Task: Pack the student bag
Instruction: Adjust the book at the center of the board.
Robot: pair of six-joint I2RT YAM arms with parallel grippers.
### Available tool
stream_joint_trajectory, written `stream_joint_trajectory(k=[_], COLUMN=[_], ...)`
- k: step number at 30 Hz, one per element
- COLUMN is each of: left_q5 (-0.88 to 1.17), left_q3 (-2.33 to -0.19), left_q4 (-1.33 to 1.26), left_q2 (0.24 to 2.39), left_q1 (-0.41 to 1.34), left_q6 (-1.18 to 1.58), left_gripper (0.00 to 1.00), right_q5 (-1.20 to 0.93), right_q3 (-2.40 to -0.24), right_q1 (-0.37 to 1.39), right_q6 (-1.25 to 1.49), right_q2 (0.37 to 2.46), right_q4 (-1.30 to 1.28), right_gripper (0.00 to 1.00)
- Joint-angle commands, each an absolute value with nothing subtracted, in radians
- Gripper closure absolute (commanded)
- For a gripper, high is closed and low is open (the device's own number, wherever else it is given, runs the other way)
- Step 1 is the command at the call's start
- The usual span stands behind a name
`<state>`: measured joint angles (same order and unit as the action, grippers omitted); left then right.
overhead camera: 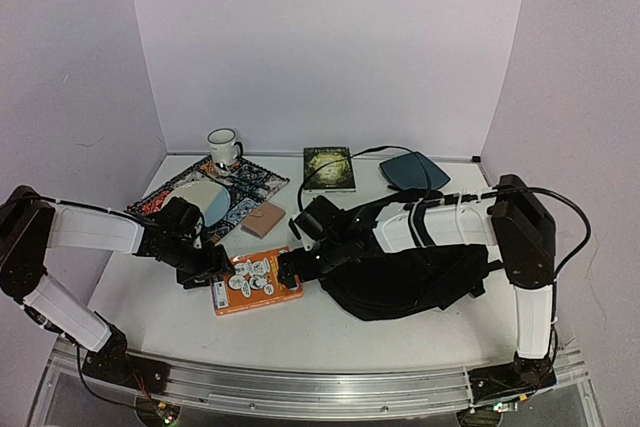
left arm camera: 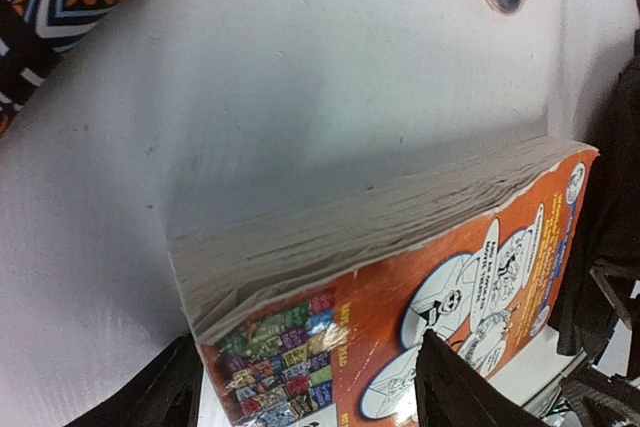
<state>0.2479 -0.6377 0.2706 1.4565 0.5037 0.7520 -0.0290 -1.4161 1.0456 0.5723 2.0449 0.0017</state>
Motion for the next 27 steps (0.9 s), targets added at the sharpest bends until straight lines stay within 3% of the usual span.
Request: stream_joint_trajectory(k=[1, 15, 27], left_q5=[0.313, 0.349, 0.473], left_q3=[-0.587, -0.550, -0.474], left_q4=[0.220, 0.133, -0.119], left_q2=[1.462, 1.476, 1.286], left_q1=[0.537, 0.629, 0.659], left_q6=[0.778, 0.860, 1.055], left_gripper=[0.29, 0.38, 0.41], right_q5=[-0.002, -0.016, -0.145], right_q3=[-1.413, -1.416, -1.406], right_q1=[1.037, 1.016, 1.020], right_q6=[0.590, 0.626, 0.530], right_q2=[2.033, 2.123, 2.097], right_q4=[-0.029, -0.018, 0.106], right_gripper=[0.02, 0.02, 0.03])
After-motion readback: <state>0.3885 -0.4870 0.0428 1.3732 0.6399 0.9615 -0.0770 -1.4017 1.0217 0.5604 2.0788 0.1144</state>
